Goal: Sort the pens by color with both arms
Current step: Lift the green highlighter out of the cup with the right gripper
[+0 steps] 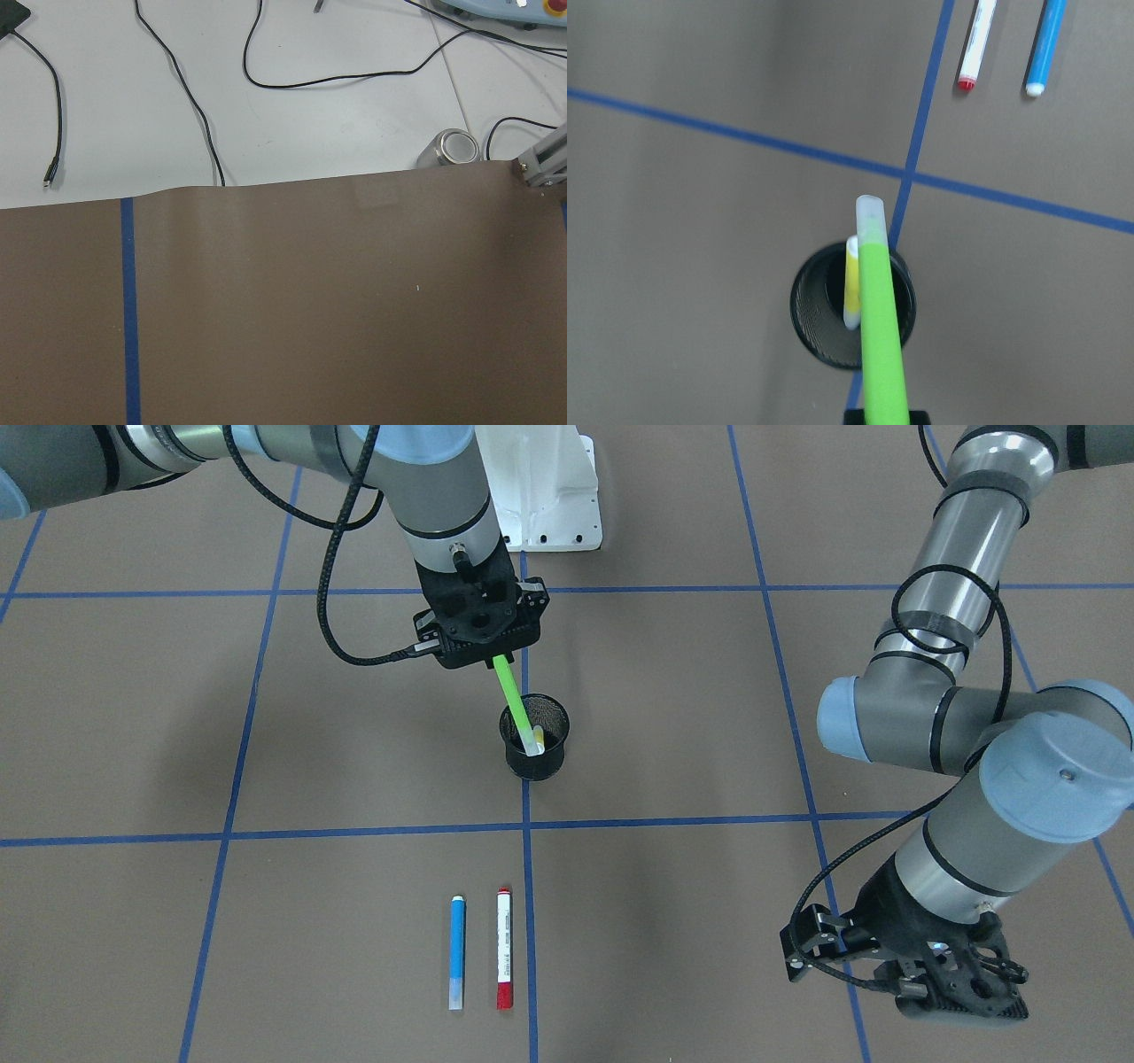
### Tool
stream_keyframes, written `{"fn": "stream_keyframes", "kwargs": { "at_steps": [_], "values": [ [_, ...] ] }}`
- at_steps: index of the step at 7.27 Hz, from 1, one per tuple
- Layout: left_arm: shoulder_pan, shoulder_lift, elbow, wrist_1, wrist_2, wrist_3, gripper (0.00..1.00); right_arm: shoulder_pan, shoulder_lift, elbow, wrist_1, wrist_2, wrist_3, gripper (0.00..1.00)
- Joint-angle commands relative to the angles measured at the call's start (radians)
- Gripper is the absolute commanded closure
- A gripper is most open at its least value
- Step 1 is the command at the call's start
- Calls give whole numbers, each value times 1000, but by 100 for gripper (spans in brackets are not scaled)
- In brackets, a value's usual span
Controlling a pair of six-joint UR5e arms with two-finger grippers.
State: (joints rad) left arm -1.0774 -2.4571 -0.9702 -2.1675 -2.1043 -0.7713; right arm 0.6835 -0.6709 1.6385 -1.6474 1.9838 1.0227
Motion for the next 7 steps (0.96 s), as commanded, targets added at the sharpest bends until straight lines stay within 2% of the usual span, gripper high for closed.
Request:
{"fn": "stream_keyframes", "kwargs": {
  "at_steps": [1, 2, 5, 6, 7],
  "values": [
    [2, 1, 1, -2, 0, 0, 1, -7, 4, -182, 275, -77, 155, 100],
    [4, 1, 1, -2, 1, 0, 1, -10, 11, -259, 331, -141, 171, 100],
    [13, 12, -5, -8, 4, -3, 1, -38, 101, -431, 340, -342, 178, 100],
    [16, 12, -5, -6, 7, -3, 1, -54, 103, -494, 418, -397, 191, 100],
    [20, 16, -5, -8, 9, -3, 1, -56, 114, -567, 498, -402, 241, 100]
  ]
}}
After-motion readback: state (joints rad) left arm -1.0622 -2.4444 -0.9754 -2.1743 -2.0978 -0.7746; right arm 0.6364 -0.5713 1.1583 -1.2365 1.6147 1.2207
